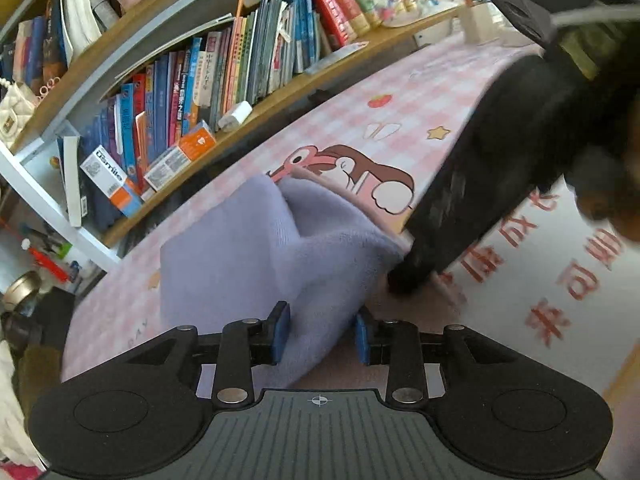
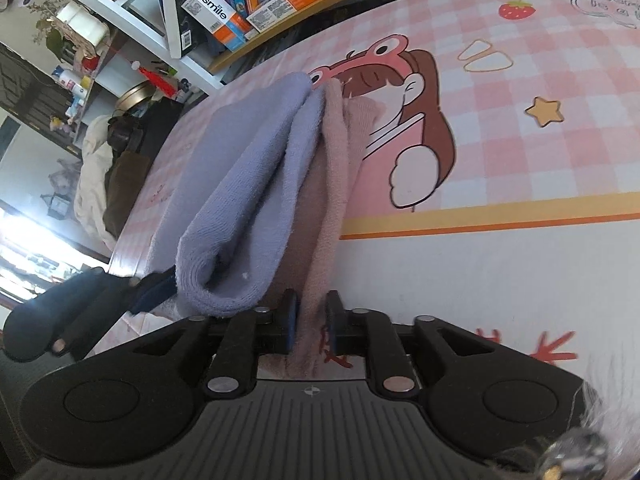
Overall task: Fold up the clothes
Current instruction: 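Lift the bundle edge with both grippers and fold it over onto itself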
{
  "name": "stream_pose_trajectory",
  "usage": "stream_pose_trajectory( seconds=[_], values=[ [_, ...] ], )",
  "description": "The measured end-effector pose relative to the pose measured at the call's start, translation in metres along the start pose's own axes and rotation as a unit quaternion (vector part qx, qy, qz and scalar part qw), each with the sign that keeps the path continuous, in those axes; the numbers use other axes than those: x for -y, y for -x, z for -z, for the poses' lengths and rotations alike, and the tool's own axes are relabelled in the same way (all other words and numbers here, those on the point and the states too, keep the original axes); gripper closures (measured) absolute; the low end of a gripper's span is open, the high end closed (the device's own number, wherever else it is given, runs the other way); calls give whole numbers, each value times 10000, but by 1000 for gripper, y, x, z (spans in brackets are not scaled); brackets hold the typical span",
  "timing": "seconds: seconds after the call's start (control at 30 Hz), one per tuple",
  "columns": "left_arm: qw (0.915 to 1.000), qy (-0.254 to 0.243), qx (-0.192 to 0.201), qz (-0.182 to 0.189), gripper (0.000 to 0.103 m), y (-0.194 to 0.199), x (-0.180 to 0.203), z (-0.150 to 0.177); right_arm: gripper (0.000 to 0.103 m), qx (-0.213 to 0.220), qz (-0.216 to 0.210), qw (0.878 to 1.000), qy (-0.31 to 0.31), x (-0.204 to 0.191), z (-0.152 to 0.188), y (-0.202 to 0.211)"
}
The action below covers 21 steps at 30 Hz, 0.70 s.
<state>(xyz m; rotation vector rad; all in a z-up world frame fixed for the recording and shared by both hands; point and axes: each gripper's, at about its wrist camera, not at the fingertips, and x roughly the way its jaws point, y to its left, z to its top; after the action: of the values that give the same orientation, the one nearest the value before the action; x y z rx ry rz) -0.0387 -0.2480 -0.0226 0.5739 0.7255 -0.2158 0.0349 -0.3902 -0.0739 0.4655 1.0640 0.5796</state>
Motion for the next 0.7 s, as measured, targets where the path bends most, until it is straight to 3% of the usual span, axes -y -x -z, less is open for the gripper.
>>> stream_pose_trajectory(
  seconds=[0.1, 0.23, 0.33, 0.43, 0.5, 0.53, 0.57, 0.7],
  values=[
    [9972, 708, 185, 134, 69, 27, -25, 9, 70, 374, 41, 9992, -120, 5, -8, 26],
    [9809, 1892, 434, 123, 69, 45, -68, 21, 59, 614, -331, 9974, -165, 1, -26, 42],
    [9616, 2698, 508, -74, 70, 47, -99, 31, 42, 268, -626, 9975, -160, -14, -36, 26],
    [9505, 3048, 553, -248, 70, 44, -116, 38, 41, -77, -444, 9989, -91, -30, -40, 3],
    [9487, 3107, 515, -288, 70, 39, -121, 38, 52, -146, -331, 9993, -54, -38, -41, -8],
    [9500, 3065, 518, -284, 70, 37, -122, 39, 82, -145, -290, 9995, -33, -43, -41, -11],
    [9516, 3015, 548, -234, 70, 36, -122, 38, 88, -128, -284, 9995, 15, -49, -41, -11],
    [9577, 2811, 603, 133, 70, 29, -116, 39, 89, 110, -733, 9972, -8, -63, -31, 17]
  ],
)
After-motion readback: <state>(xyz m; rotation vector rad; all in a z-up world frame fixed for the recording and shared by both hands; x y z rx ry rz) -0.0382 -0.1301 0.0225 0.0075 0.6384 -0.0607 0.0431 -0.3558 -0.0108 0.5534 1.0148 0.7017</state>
